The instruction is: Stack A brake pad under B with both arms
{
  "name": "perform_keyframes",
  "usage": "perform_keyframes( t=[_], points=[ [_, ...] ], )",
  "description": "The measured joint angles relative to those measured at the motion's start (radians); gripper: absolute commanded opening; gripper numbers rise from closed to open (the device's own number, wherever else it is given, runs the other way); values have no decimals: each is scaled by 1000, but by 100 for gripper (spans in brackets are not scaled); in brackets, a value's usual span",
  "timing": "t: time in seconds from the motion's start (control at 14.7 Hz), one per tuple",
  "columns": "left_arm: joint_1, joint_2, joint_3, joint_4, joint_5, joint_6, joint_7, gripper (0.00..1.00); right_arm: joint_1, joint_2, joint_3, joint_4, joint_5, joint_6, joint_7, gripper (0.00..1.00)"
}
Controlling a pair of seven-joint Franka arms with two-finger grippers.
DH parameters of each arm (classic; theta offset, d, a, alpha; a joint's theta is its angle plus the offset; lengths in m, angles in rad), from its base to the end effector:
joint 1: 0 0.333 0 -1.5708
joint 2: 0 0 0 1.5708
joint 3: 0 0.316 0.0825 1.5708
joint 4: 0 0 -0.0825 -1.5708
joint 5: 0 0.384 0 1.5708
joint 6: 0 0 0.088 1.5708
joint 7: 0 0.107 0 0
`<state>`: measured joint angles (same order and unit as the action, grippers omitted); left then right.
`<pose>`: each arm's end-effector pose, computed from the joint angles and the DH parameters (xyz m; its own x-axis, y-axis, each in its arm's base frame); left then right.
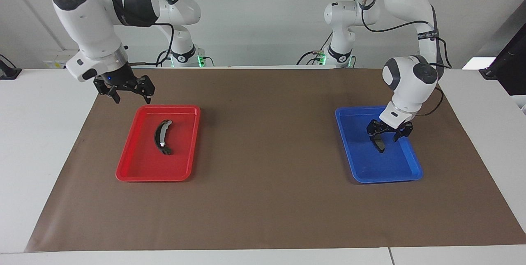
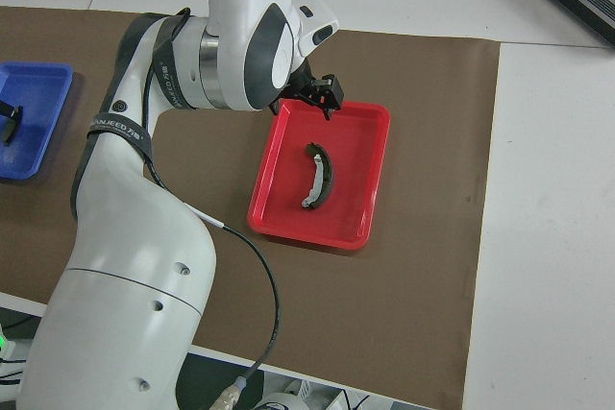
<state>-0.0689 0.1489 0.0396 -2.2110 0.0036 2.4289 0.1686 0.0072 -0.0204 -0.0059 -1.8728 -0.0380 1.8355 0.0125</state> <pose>0.5525 -0.0163 0.3182 0.9775 -0.2000 0.0666 -0.1991 -0.9798 -0.0199 0.5540 -0.0023 0.5147 0.9999 -0.0012 -0.0166 -0.0006 -0.9993 0.0366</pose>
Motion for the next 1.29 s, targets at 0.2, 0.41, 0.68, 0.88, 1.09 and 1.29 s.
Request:
perform_keyframes(
  t=[0.2, 0.41, 0.68, 0.88, 1.09, 1.29],
  points=[
    [0, -1, 0, -26, 0, 2, 0, 16, 10, 29, 1, -144, 9, 210, -32, 99],
    [-1, -6, 0, -36, 0, -5, 0, 14, 10, 54, 1, -318, 13, 452, -81, 99],
    [-1, -11, 0, -33, 0, -28, 0, 10, 6, 91, -2, -406, 14, 572, -130, 99],
    [-5, -29, 0, 12, 0, -115, 0, 9, -18, 119, -4, -443, 14, 629, -137, 99],
    [-40, -49, -1, 123, 0, -257, -24, 8, -31, 146, -5, -448, 29, 648, -138, 99],
    [-139, -50, -2, 209, -1, -305, -180, 7, -30, 146, -3, -447, 34, 647, -138, 89]
  ],
)
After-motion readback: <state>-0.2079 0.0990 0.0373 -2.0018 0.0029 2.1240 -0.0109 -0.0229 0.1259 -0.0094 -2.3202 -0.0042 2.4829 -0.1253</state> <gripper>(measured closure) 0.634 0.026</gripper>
